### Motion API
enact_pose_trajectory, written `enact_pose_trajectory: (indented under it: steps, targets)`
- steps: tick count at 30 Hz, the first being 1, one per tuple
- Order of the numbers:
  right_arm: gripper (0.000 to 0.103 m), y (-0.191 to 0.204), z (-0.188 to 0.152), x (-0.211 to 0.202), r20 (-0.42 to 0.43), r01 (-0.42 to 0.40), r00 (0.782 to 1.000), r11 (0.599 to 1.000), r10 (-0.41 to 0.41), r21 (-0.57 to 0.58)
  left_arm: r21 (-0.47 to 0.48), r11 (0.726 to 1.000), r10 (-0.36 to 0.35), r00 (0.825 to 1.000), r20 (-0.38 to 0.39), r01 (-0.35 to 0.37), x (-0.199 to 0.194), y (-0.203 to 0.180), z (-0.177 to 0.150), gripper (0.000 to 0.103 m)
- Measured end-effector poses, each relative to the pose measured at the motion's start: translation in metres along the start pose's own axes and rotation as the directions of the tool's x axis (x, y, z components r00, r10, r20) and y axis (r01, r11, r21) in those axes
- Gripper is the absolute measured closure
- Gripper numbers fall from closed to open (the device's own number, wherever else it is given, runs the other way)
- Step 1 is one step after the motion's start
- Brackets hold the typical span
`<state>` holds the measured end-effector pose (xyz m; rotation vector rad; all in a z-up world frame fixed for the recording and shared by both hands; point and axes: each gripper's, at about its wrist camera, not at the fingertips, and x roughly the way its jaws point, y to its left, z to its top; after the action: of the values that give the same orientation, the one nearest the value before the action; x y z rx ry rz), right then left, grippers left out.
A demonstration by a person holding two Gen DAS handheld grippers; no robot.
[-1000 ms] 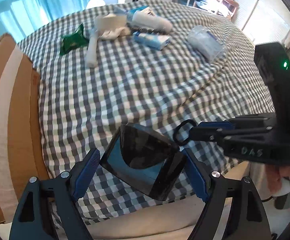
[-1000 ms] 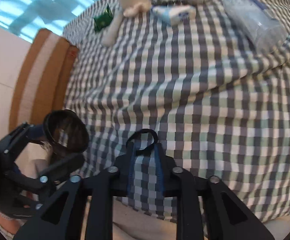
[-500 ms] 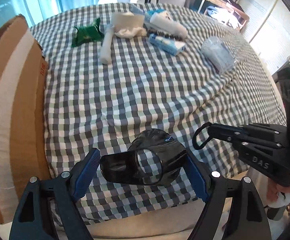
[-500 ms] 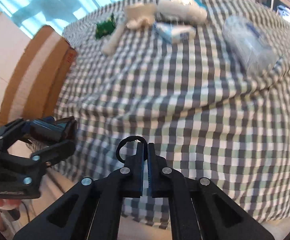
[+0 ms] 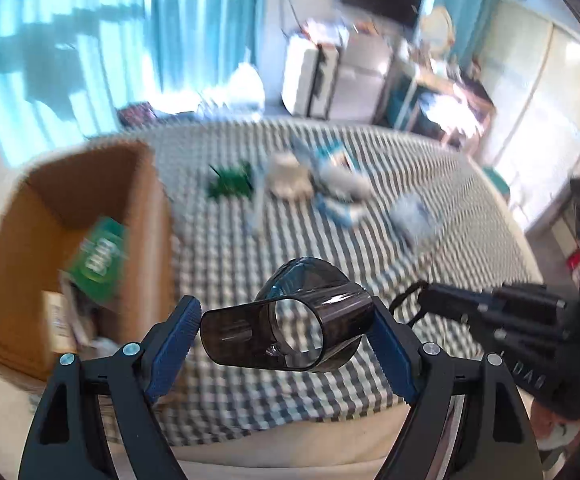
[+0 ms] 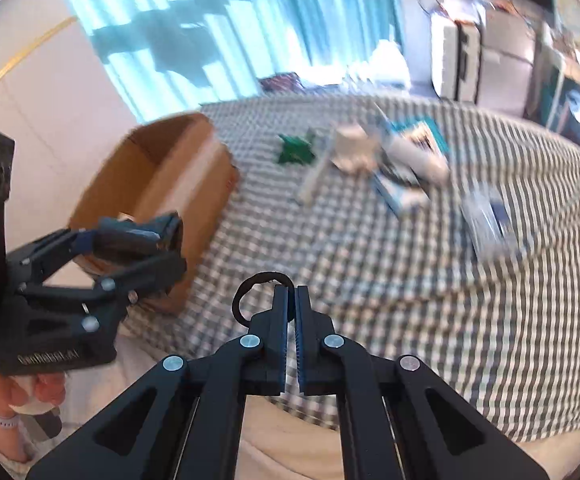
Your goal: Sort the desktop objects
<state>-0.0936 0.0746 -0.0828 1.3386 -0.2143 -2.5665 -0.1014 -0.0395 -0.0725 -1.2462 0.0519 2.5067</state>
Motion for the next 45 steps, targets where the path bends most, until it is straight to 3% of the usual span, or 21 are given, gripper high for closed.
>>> enact_pose_trajectory:
  steps: [4, 8, 11, 17, 22, 24, 26, 31, 37, 39, 43, 45]
  targets:
    - [0.1, 0.052, 0.026, -0.009, 0.038, -0.036, 0.998, 0.994, 0.04, -0.102, -0.099, 0.993, 0.074, 0.995, 0.073, -0.067, -0.041, 0.044, 0.018, 0.019]
    - [0.1, 0.113, 0.052, 0.001, 0.045, -0.092, 0.994, 0.974, 0.104, -0.205, -0.158, 0.972, 0.195, 0.974, 0.112, -0.176, -0.064, 0.09, 0.021, 0.019]
    - [0.1, 0.154, 0.067, 0.022, 0.022, -0.135, 0.989, 0.958, 0.145, -0.254, -0.219, 0.947, 0.257, 0.963, 0.082, -0.234, -0.063, 0.129, 0.015, 0.019]
    - [0.099, 0.198, 0.083, 0.069, -0.035, -0.188, 0.982, 0.945, 0.185, -0.268, -0.268, 0.928, 0.269, 0.963, 0.008, -0.257, -0.045, 0.178, -0.009, 0.019]
    - [0.093, 0.197, 0.093, 0.097, -0.066, -0.185, 0.982, 0.962, 0.175, -0.203, -0.267, 0.922, 0.287, 0.958, -0.009, -0.279, -0.035, 0.193, -0.019, 0.016]
    - [0.069, 0.191, 0.096, 0.101, -0.064, -0.201, 0.979, 0.967, 0.193, -0.158, -0.278, 0.921, 0.282, 0.96, -0.004, -0.272, -0.033, 0.195, -0.019, 0.008]
    - [0.055, 0.187, 0.098, 0.1, -0.046, -0.182, 0.983, 0.973, 0.177, -0.145, -0.273, 0.923, 0.282, 0.959, 0.003, -0.271, -0.032, 0.193, -0.02, 0.003]
    - [0.055, 0.174, 0.098, 0.08, 0.025, -0.147, 0.988, 0.979, 0.152, -0.139, -0.27, 0.92, 0.285, 0.958, -0.033, -0.283, -0.029, 0.188, -0.02, 0.002]
    - [0.053, 0.151, 0.083, 0.035, 0.121, -0.027, 0.992, 0.988, 0.046, -0.154, -0.253, 0.933, 0.267, 0.964, 0.003, -0.257, -0.041, 0.157, -0.012, 0.002]
    - [0.036, 0.14, 0.078, 0.018, 0.154, 0.022, 0.988, 0.99, 0.001, -0.142, -0.232, 0.942, 0.255, 0.966, 0.035, -0.24, -0.049, 0.139, -0.006, 0.002]
    - [0.027, 0.114, 0.068, -0.026, 0.246, 0.122, 0.965, 0.988, -0.095, -0.096, -0.226, 0.942, 0.273, 0.958, 0.084, -0.248, -0.062, 0.103, 0.003, 0.002]
    - [0.021, 0.102, 0.063, -0.046, 0.272, 0.165, 0.952, 0.983, -0.138, -0.08, -0.233, 0.946, 0.253, 0.963, 0.088, -0.227, -0.062, 0.088, 0.004, 0.002]
